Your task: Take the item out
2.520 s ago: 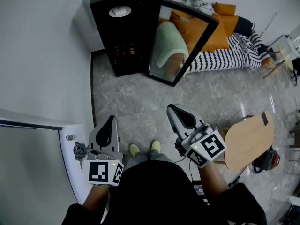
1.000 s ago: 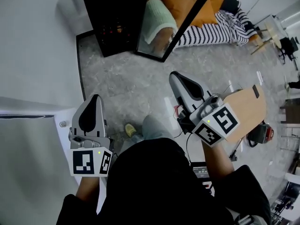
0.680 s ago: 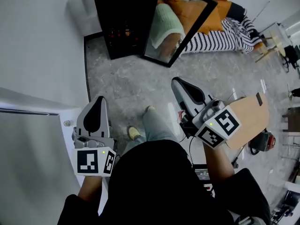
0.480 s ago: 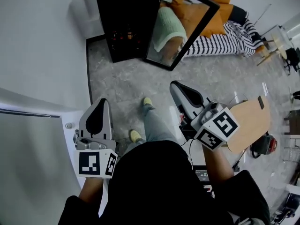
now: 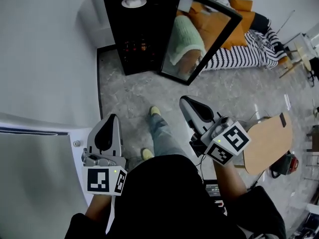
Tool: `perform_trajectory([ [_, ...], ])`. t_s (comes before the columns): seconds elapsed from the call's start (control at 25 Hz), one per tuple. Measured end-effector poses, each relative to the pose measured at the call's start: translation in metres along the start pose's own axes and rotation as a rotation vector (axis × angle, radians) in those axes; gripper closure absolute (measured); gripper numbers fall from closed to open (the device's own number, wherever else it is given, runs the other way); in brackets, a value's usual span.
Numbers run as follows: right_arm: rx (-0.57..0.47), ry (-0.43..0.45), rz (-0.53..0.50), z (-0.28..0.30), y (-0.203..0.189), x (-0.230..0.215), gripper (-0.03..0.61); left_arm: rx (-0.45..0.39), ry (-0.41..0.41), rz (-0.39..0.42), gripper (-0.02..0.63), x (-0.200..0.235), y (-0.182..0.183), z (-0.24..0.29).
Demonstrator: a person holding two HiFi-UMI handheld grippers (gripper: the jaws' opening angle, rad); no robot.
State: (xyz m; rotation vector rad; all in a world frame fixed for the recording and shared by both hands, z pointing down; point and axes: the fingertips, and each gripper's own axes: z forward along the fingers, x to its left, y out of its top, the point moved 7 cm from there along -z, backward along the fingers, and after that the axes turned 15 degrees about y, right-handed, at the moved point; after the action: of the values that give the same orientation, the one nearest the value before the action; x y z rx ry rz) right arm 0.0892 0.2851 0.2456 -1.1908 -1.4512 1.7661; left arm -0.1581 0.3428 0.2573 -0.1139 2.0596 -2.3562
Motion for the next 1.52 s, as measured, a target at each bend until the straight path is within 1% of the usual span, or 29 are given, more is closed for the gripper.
perform_trajectory([
  [0.2,0.011,0.012,0.008,0.023,0.008,-0.038,0.572,0.011,-0.009,0.006,0.606,-0.003,0.009,0.047],
  [0.36,0.017,0.004,0.039,0.039,0.008,-0.073,0.572,0.025,-0.023,0.006,0.606,-0.004,0.01,0.089],
  [0.52,0.026,-0.001,0.06,0.057,-0.005,-0.114,0.572,0.036,-0.033,0.005,0.606,-0.003,-0.002,0.134],
  [0.64,0.035,-0.008,0.08,0.07,-0.011,-0.142,0.572,0.06,-0.036,0.004,0.606,-0.001,-0.009,0.162],
  [0.76,0.044,-0.016,0.086,0.085,-0.003,-0.164,0.572,0.091,-0.039,0.002,0.606,0.001,-0.003,0.188],
  [0.92,0.051,-0.007,0.107,0.097,0.008,-0.192,0.572,0.102,-0.034,0.01,0.606,-0.002,0.008,0.22],
  [1.12,0.065,0.011,0.102,0.115,0.031,-0.231,0.572,0.099,-0.025,0.005,0.606,-0.006,0.027,0.264],
  [1.24,0.055,0.023,0.11,0.126,0.04,-0.253,0.572,0.102,-0.016,0.011,0.606,-0.007,0.037,0.285],
  [1.52,0.066,0.023,0.09,0.131,0.058,-0.301,0.572,0.104,-0.007,0.023,0.606,-0.02,0.046,0.329],
])
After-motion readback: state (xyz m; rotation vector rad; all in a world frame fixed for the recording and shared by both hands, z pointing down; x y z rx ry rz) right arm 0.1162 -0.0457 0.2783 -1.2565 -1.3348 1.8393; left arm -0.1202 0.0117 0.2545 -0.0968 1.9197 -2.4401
